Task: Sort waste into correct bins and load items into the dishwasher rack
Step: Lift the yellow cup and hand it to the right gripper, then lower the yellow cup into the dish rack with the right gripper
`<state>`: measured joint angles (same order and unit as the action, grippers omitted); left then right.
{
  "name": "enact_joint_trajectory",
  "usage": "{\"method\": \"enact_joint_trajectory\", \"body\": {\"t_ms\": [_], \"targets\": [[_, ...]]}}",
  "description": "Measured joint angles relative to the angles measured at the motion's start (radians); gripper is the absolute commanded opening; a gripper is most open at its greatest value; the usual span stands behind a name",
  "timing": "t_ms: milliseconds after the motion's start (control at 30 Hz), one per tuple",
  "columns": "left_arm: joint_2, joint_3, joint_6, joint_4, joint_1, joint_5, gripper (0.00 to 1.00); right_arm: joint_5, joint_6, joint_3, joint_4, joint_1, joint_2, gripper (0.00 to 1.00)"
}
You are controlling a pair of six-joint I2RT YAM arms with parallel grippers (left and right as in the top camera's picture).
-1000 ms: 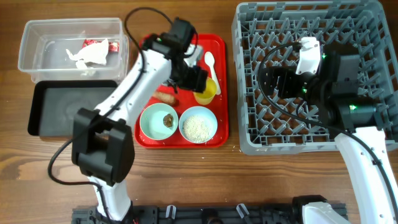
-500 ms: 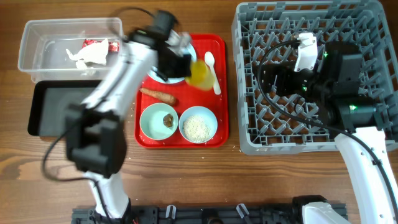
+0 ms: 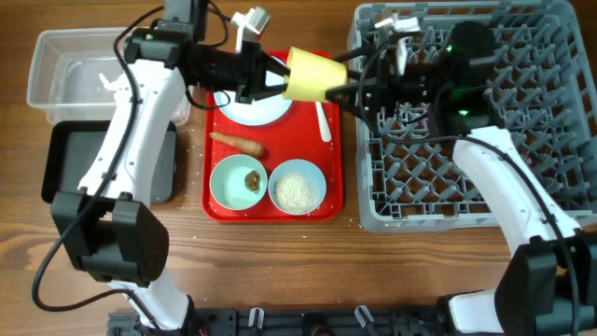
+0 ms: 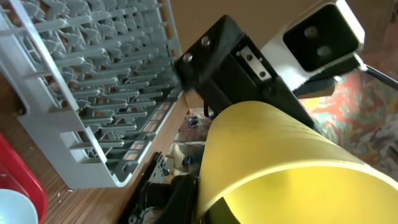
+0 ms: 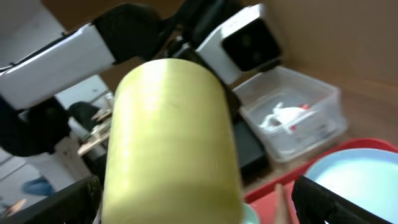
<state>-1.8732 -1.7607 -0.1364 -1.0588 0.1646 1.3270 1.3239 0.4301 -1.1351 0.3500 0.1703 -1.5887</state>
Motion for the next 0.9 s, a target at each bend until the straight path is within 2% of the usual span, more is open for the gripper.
{"method": "enact_joint_trajectory", "body": {"t_ms": [33, 100, 133, 267, 333, 400, 467, 533, 733, 800, 867, 900], "targets": [[0.000, 0.000, 0.000, 0.000, 0.006, 0.000, 0.04, 0.008, 0.011, 0.000, 0.004, 0.016, 0.000, 0.82], [0.000, 0.000, 0.000, 0.000, 0.006, 0.000, 0.04, 0.018, 0.024, 0.000, 0.025, 0.042, -0.001, 0.72], [0.000, 0.000, 0.000, -0.003, 0.006, 0.006, 0.04, 0.015, 0.030, 0.000, 0.026, 0.045, -0.001, 0.70], [0.000, 0.000, 0.000, -0.004, 0.005, 0.023, 0.04, 0.015, 0.039, 0.000, 0.056, 0.044, -0.005, 0.70], [0.000, 0.000, 0.000, -0.004, 0.005, 0.038, 0.04, 0.019, 0.045, 0.000, 0.086, 0.044, -0.006, 0.82], [0.000, 0.000, 0.000, -0.014, 0.006, 0.029, 0.04, 0.014, 0.045, 0.000, 0.105, 0.044, -0.008, 0.82], [0.000, 0.000, 0.000, -0.019, 0.006, 0.027, 0.04, 0.002, 0.045, 0.000, 0.105, 0.044, -0.008, 0.72], [0.000, 0.000, 0.000, -0.019, 0.006, 0.023, 0.04, -0.008, 0.046, 0.000, 0.107, 0.044, -0.008, 0.49], [0.000, 0.000, -0.004, -0.023, 0.005, 0.014, 0.38, -0.001, 0.056, 0.000, 0.109, -0.012, -0.009, 0.41], [0.000, 0.000, -0.006, -0.022, 0.005, 0.010, 0.43, 0.029, 0.063, 0.000, 0.109, -0.066, -0.008, 0.36], [0.000, 0.000, -0.007, -0.022, 0.005, -0.010, 0.45, 0.038, 0.068, -0.001, 0.087, -0.124, -0.008, 0.35], [0.000, 0.000, -0.007, -0.022, 0.005, -0.035, 0.49, 0.036, 0.072, -0.002, 0.021, -0.162, -0.009, 0.35]]}}
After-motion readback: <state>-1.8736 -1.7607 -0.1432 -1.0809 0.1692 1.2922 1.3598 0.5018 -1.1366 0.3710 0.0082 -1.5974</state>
